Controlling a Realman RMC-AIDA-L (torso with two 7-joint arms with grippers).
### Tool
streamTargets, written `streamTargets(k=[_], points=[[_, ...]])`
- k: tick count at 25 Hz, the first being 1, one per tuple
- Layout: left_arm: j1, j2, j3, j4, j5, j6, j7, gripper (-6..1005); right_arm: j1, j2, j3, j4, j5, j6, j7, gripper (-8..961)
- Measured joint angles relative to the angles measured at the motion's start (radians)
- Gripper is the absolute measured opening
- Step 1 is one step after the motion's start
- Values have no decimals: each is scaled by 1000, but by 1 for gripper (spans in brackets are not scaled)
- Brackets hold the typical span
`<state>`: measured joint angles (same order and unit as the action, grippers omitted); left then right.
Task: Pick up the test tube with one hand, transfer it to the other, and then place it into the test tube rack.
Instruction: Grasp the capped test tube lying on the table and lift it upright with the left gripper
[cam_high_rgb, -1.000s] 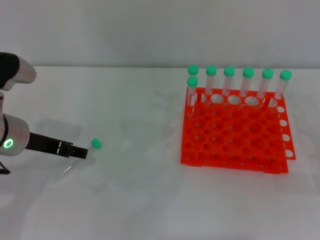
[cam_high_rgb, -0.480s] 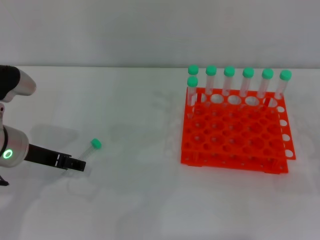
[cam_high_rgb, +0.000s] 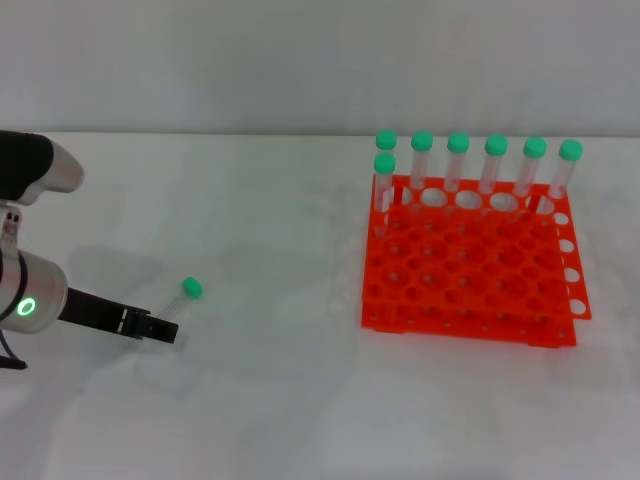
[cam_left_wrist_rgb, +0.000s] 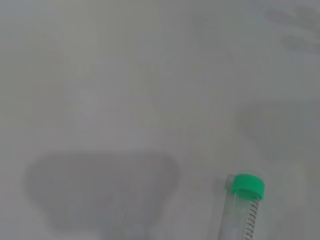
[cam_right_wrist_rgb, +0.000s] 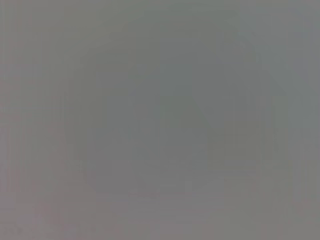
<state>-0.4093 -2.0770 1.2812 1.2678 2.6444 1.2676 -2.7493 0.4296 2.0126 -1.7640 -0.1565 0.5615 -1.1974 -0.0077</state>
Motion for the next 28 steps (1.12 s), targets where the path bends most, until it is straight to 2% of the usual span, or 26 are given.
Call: streamTargets(k=[20,28], points=[[0,1,-5,-12,10,10,-10,880,0,0,-1,-5,0,-2,0,886],[-8,1,-4,-22,32,8,-16,778,0,0,-4,-9,0,-2,0,886]])
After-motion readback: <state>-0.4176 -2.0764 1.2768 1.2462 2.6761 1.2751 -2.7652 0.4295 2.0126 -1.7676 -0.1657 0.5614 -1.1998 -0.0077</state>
